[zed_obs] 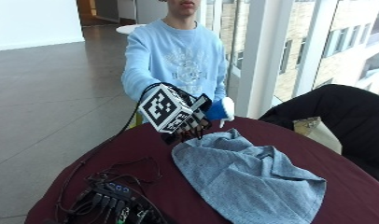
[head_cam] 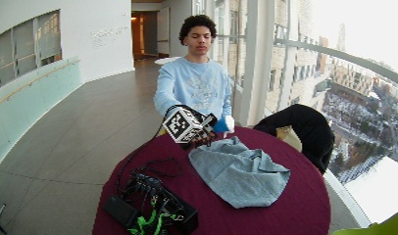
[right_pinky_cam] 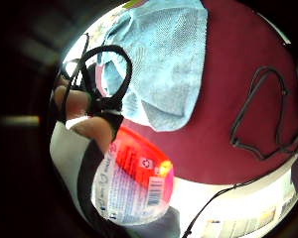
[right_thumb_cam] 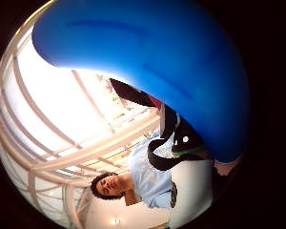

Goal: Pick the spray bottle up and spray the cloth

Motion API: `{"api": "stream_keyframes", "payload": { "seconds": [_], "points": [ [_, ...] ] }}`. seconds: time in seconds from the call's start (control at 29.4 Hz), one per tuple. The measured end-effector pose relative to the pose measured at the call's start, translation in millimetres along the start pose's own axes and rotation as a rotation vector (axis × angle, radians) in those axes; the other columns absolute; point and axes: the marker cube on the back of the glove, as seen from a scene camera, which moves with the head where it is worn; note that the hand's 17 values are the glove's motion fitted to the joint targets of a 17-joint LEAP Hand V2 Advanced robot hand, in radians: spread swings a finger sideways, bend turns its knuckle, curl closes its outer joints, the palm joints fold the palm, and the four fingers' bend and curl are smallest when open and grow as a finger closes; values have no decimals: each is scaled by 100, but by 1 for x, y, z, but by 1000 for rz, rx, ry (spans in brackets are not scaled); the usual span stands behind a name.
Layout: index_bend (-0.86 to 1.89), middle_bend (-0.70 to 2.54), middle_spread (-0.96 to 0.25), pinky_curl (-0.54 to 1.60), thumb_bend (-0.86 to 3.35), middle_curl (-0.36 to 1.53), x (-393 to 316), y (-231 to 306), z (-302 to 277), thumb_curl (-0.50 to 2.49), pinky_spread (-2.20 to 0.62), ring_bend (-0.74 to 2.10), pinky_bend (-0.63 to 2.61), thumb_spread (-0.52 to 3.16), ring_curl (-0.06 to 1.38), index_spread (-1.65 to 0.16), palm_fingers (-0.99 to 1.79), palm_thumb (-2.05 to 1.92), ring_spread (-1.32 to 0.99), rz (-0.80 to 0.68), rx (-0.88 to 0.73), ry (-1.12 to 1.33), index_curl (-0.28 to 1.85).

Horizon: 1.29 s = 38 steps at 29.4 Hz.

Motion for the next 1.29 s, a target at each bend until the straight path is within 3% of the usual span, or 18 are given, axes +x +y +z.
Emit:
{"api": "stream_keyframes", "payload": {
  "seconds": [0.71,0.95,1.29],
  "points": [
    [10,44,-7,37,-2,49,-14,2,11,47,16,57,24,115,40,-16,112,78,1,-38,15,-3,25],
    [10,44,-7,37,-2,49,-36,6,29,46,15,57,25,114,40,-16,112,78,1,-203,128,-37,25],
    [12,44,-7,37,-1,49,-83,3,77,47,14,57,25,112,40,-17,114,81,1,-562,324,-173,26]
  ]
}}
